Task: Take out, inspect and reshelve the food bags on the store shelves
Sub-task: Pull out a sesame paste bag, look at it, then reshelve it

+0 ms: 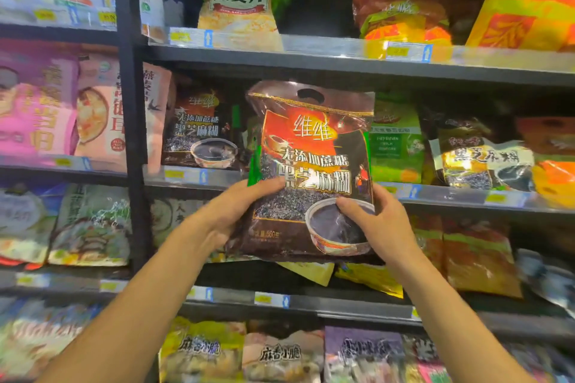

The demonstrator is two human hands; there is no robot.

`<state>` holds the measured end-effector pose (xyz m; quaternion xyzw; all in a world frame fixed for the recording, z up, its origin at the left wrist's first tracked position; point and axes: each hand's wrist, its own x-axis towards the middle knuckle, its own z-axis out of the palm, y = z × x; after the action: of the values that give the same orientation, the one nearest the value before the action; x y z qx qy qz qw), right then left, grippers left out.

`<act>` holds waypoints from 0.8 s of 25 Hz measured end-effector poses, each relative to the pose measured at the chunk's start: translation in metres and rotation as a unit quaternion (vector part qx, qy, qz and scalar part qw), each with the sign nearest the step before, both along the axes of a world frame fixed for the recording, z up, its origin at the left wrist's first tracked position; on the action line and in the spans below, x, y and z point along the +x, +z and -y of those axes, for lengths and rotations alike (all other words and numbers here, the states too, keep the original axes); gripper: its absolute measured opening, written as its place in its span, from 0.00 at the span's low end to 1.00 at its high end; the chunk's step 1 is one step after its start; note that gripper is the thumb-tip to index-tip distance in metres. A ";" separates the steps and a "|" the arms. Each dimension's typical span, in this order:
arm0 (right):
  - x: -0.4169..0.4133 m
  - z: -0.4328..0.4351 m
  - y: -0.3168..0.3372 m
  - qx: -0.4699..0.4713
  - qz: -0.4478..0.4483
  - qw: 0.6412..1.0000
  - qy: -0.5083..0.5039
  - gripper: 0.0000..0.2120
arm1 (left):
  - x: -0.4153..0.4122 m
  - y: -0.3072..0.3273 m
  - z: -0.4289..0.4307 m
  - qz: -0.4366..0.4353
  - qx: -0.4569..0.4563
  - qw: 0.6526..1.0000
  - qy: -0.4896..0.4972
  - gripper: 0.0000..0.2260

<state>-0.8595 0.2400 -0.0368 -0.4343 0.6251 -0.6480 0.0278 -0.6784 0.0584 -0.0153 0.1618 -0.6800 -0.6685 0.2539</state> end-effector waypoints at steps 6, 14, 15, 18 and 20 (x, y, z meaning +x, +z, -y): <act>0.002 -0.048 -0.063 0.057 0.038 0.997 0.043 0.16 | 0.003 -0.073 -0.042 -0.048 0.040 0.998 0.021 0.16; 0.004 -0.045 -0.070 0.101 0.018 0.990 0.096 0.26 | 0.026 -0.082 -0.046 -0.041 0.044 0.997 0.049 0.26; 0.007 -0.040 -0.063 0.110 0.012 0.988 0.105 0.27 | 0.030 -0.079 -0.042 -0.040 0.045 0.997 0.053 0.27; 0.017 -0.018 -0.032 0.120 0.006 0.980 0.156 0.26 | 0.041 -0.064 -0.016 -0.040 0.037 0.997 0.062 0.29; 0.027 0.006 -0.010 0.119 -0.005 0.979 0.167 0.25 | 0.047 -0.050 0.005 -0.043 0.024 0.996 0.070 0.34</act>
<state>-0.8322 0.2339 -0.0464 -0.5293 0.6166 -0.5528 0.1845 -0.6311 0.0530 -0.0653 0.1860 -0.6391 -0.6716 0.3253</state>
